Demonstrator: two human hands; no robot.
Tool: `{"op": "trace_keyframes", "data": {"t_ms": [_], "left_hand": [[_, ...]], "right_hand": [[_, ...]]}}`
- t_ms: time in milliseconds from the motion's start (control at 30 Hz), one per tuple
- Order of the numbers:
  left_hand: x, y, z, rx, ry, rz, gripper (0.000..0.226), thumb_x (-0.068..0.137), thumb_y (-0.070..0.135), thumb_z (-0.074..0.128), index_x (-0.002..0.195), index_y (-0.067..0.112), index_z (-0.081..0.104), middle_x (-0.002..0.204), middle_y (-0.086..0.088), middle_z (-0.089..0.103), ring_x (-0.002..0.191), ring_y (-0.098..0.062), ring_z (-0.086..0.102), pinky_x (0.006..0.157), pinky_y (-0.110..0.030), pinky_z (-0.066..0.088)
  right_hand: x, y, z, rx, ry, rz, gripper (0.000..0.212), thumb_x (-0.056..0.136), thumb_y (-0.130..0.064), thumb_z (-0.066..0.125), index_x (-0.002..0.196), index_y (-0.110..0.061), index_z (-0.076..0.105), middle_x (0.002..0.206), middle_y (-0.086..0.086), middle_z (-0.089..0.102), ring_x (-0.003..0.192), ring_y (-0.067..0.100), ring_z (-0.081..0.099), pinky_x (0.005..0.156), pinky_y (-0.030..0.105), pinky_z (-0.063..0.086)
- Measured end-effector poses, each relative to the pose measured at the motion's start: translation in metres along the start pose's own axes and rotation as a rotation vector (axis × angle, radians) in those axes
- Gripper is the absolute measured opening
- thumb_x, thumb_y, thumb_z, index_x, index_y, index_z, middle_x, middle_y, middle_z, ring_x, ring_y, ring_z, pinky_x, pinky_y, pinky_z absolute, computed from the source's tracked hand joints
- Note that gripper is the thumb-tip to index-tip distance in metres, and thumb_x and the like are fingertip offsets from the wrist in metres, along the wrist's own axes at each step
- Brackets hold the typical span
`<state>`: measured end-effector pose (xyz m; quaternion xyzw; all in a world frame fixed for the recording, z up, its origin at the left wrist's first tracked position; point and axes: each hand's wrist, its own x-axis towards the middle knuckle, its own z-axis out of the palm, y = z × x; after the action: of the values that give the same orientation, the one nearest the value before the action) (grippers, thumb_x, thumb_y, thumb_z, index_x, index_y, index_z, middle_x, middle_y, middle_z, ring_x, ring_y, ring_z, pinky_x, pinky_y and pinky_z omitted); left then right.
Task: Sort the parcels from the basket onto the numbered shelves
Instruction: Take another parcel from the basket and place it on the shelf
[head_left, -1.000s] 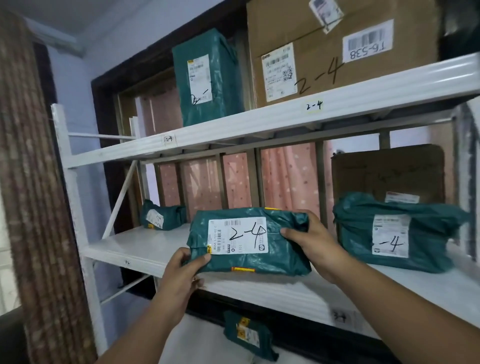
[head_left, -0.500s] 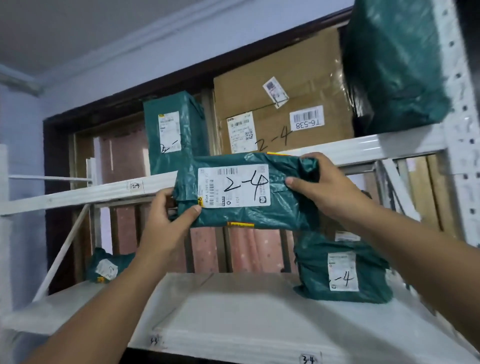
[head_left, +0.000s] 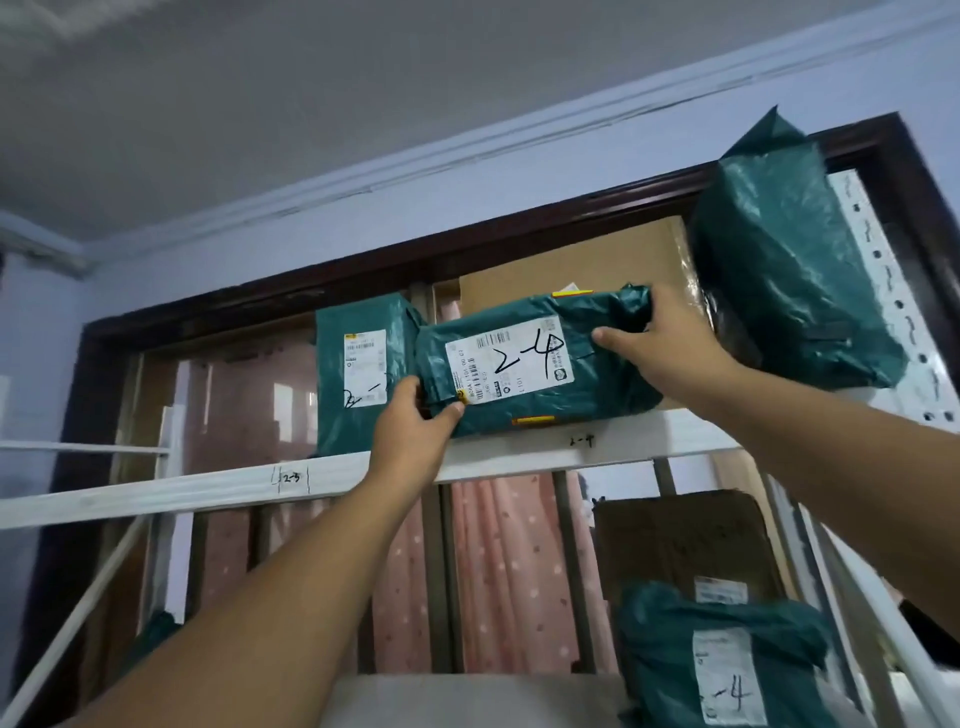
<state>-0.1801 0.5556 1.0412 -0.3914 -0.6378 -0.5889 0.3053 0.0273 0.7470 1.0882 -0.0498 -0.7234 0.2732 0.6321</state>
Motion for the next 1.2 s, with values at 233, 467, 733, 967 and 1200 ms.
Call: {"op": "trace_keyframes", "data": {"t_ms": [233,467,733,967,1200], "left_hand": [[0.036,-0.009,0.004,0.19,-0.045,-0.054,0.022,0.1,0.019,0.069,0.119,0.01,0.062,0.109,-0.003,0.065,0.093,-0.022,0.057,0.076,-0.03,0.041],[0.064,-0.041,0.023,0.331,-0.168,-0.173,0.031,0.077,0.038,0.065,0.103,0.022,0.068,0.112,-0.01,0.075,0.105,-0.037,0.068,0.1,-0.048,0.053],[0.058,-0.038,0.016,0.274,-0.168,-0.239,0.055,0.065,0.048,0.059,0.115,0.025,0.061,0.114,-0.005,0.071,0.109,-0.035,0.066,0.104,-0.05,0.05],[0.056,-0.029,0.012,0.17,-0.156,-0.229,0.05,0.09,0.035,0.068,0.135,0.021,0.052,0.121,-0.003,0.067,0.103,-0.028,0.063,0.092,-0.039,0.052],[0.072,-0.04,0.008,0.21,-0.115,-0.21,0.084,0.065,0.061,0.062,0.14,0.025,0.046,0.137,-0.005,0.062,0.125,-0.036,0.06,0.104,-0.053,0.052]], "right_hand": [[0.023,0.002,0.043,-0.129,-0.044,0.04,0.043,0.089,-0.018,0.077,0.118,-0.017,0.045,0.112,0.003,0.058,0.103,0.025,0.059,0.081,0.033,0.044],[0.021,0.028,0.07,-0.376,-0.172,0.061,0.05,0.091,-0.031,0.075,0.126,-0.01,0.047,0.117,0.011,0.065,0.097,0.029,0.061,0.076,0.037,0.047],[0.016,0.031,0.07,-0.302,-0.145,0.035,0.076,0.08,-0.039,0.084,0.138,-0.014,0.041,0.132,0.005,0.06,0.118,0.028,0.06,0.094,0.043,0.052],[0.016,0.024,0.071,-0.439,-0.107,0.035,0.108,0.078,-0.055,0.08,0.157,-0.023,0.014,0.148,0.013,0.037,0.129,0.037,0.052,0.102,0.054,0.05],[0.02,0.007,0.076,-0.615,-0.028,-0.026,0.126,0.074,-0.072,0.072,0.161,-0.027,-0.007,0.161,0.019,0.014,0.15,0.04,0.013,0.117,0.056,0.028]]}}
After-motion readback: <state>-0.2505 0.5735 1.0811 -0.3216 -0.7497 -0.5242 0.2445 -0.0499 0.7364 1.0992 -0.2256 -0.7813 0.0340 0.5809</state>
